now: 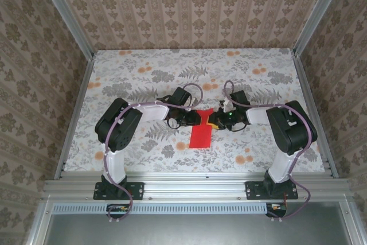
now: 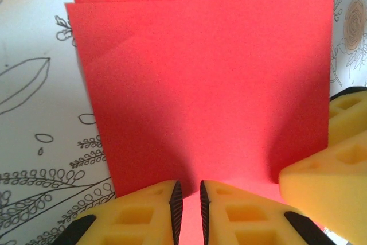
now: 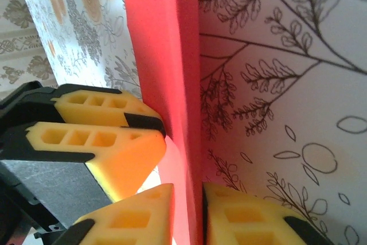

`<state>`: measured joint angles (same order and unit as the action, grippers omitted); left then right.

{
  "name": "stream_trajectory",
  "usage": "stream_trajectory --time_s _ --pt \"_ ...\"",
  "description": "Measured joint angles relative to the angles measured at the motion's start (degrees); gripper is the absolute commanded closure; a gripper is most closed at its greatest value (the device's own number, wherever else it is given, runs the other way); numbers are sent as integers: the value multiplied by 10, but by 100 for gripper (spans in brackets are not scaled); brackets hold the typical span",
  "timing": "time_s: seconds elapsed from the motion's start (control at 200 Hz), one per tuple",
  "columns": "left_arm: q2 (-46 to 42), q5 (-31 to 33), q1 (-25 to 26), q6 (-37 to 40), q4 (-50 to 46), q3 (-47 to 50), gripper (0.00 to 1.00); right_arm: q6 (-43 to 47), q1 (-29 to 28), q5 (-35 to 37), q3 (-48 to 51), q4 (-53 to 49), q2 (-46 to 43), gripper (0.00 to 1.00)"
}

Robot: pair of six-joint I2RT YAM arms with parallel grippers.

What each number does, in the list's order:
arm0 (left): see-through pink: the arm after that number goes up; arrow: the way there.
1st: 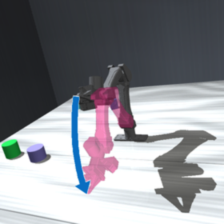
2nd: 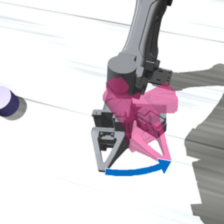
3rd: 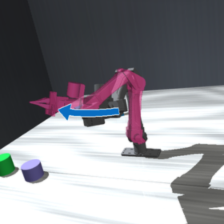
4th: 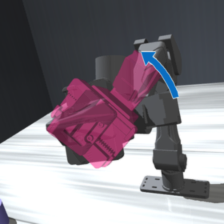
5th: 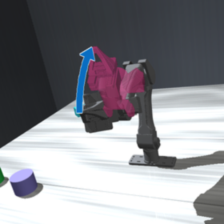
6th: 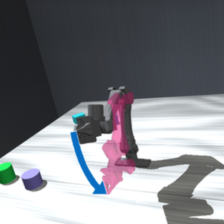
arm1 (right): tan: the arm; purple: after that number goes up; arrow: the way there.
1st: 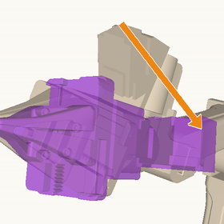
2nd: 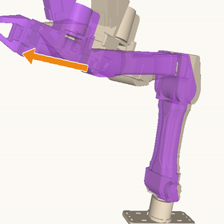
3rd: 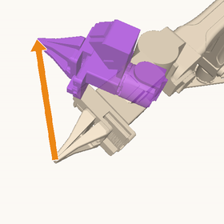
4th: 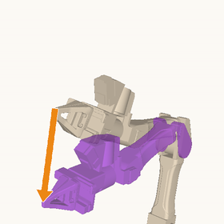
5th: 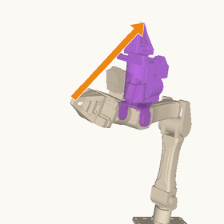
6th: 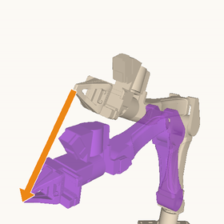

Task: Fold a paper plane with a square sheet of paper (pick it up from the middle)
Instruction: Place the paper at the center of the table.

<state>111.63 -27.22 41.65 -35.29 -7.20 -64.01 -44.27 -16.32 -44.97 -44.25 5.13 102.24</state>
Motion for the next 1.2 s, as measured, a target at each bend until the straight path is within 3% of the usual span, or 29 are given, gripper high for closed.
stream_trajectory --time_s 0.175,0.385,0.765,1.2 --pt "-3 -7 0 0 1 0 72 -17 0 -3 0 15 0 97" --pt "-32 -8 -3 -5 -16 0 57 -59 2 -19 1 55 -4 100" --pt "-237 -6 -66 5 -81 -5 34 -196 15 -61 -2 164 -68 100" --pt "-337 -15 -83 -35 -80 85 30 -338 19 -67 -38 254 -87 100"
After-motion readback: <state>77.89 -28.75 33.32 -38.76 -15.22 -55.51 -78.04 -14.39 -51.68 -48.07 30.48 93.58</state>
